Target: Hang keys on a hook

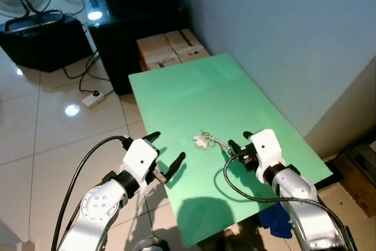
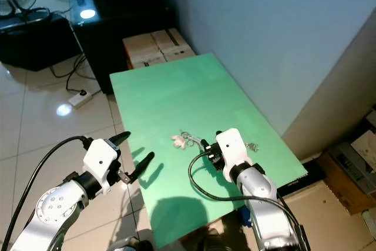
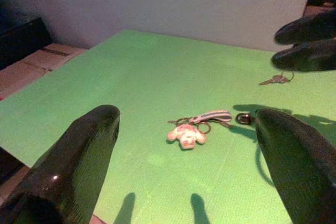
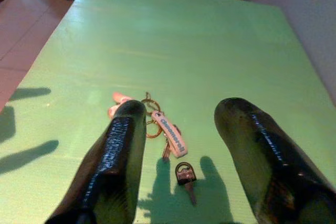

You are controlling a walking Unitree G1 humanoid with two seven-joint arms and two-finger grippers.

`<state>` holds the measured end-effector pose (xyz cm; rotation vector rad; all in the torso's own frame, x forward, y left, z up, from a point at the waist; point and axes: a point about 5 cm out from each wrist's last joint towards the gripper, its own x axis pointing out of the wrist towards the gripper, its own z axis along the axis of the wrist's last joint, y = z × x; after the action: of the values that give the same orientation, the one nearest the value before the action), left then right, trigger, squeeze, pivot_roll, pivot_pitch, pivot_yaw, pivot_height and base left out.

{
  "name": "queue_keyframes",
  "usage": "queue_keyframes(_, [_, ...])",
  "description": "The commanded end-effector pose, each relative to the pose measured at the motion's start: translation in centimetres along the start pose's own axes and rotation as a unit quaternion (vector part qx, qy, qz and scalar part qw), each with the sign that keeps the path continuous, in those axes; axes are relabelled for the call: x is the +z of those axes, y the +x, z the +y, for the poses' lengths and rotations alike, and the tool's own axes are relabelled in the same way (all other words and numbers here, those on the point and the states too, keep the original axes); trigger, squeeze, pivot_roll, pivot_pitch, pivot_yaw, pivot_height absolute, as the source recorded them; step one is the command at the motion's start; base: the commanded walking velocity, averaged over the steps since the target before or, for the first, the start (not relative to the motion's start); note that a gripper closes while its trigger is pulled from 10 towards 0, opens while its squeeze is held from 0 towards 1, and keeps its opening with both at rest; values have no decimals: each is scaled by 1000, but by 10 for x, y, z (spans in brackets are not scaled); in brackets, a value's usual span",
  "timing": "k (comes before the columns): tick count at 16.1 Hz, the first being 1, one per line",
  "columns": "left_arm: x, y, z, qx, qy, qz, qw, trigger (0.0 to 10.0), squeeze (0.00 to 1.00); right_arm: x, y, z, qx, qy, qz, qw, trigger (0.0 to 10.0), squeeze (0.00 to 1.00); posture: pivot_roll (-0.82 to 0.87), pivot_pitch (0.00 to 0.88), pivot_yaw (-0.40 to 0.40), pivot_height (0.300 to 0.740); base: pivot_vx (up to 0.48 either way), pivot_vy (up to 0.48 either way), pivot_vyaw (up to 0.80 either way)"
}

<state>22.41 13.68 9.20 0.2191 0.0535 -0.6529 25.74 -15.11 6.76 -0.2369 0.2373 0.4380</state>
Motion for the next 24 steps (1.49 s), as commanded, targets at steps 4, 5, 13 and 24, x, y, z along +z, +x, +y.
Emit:
queue_keyframes(4, [8, -4, 1, -16, -3, 1, 1000, 10000, 0, -19, 3, -11, 19, 0, 35, 999, 10000, 1000, -58, 157, 35, 740, 0, 0, 0])
queue_keyframes(5, [9, -4, 1, -19, -4, 1, 1000, 10000, 0, -22, 4, -13, 20, 1, 42, 999, 10000, 1000, -58, 157, 35, 740, 0, 0, 0])
queue_keyframes(13, [12, -16, 2, -54, -6, 19, 998, 10000, 0, -50, 23, -28, 44, -28, 133, 990, 10000, 1000, -24, 206, 66, 740, 0, 0, 0])
queue_keyframes(24, [16, -25, 2, -57, -4, 35, 998, 10000, 0, -48, 38, -33, 69, -80, 121, 987, 6000, 0, 22, 234, 70, 740, 0, 0, 0])
